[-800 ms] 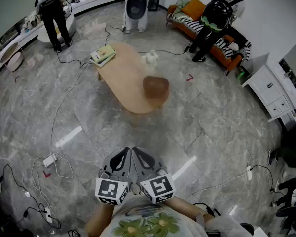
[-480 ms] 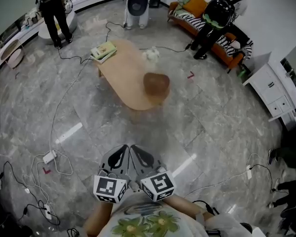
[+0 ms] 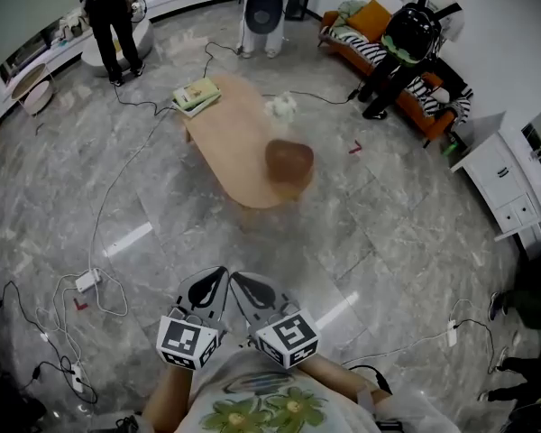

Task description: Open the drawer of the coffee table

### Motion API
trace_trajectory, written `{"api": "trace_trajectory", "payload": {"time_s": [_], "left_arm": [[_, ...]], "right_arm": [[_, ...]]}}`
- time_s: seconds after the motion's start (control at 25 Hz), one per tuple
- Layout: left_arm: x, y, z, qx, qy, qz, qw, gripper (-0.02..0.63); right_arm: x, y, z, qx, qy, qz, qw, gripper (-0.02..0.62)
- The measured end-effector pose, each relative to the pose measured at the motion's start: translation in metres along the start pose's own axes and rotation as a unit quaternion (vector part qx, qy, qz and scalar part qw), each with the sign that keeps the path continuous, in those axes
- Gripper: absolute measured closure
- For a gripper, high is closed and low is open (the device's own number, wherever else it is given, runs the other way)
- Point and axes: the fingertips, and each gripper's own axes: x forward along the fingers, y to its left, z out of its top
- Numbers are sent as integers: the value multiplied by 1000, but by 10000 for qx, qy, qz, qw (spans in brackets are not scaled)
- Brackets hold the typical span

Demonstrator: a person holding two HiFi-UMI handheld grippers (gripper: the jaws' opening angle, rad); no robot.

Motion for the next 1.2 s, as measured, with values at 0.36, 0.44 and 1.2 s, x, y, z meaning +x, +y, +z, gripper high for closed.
{"api": "trace_trajectory", "payload": {"time_s": [0.36, 0.44, 1.2], "left_arm": [[11, 17, -10, -119, 98, 283, 9995, 597], [18, 26, -7, -97, 95, 320, 9994, 597], [101, 202, 23, -24, 417, -995, 9942, 597]], "right_arm": [[22, -11, -8, -47, 250, 370, 9990, 572], [31, -16, -7, -48, 262, 394, 9989, 574], [214, -58, 22, 223, 282, -943, 9949, 574]]}}
